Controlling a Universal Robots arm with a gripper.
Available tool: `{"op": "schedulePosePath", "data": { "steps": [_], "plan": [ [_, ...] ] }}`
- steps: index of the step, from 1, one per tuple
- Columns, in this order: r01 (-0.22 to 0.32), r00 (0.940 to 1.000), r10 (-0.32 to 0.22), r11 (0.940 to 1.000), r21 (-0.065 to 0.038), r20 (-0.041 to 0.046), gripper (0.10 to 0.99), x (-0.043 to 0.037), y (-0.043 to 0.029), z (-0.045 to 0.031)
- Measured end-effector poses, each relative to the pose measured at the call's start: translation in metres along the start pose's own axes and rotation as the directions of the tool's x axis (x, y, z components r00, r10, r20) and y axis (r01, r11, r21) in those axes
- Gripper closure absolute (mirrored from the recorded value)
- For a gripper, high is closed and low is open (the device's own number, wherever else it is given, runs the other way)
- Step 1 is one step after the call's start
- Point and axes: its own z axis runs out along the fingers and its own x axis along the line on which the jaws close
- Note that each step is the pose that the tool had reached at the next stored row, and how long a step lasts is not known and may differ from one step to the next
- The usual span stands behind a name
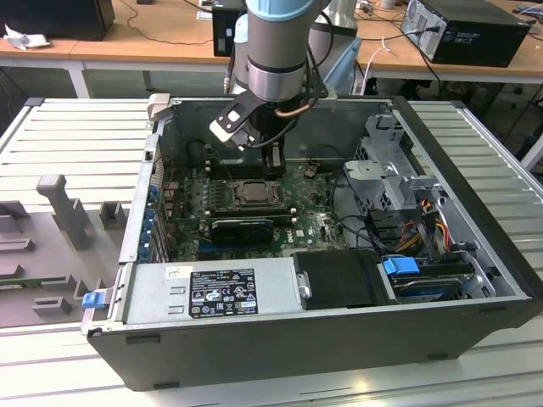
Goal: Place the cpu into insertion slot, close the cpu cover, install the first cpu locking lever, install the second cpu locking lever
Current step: 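Close the cpu cover, then install the first cpu locking lever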
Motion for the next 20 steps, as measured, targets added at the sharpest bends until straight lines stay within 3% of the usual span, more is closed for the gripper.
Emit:
{"op": "schedulePosePath", "data": {
  "steps": [3, 5, 12, 20],
  "plan": [
    [0.000, 1.0000, 0.000, 1.0000, 0.000, 0.0003, 0.980, -0.0001, -0.0142, 0.0026],
    [0.000, 1.0000, 0.000, 1.0000, 0.000, -0.0004, 0.980, 0.0000, -0.0191, 0.0028],
    [0.000, 1.0000, 0.000, 1.0000, 0.000, -0.0015, 0.980, 0.0001, -0.0250, 0.0026],
    [0.000, 1.0000, 0.000, 1.0000, 0.000, -0.0016, 0.980, 0.0002, -0.0255, 0.0008]
  ]
}}
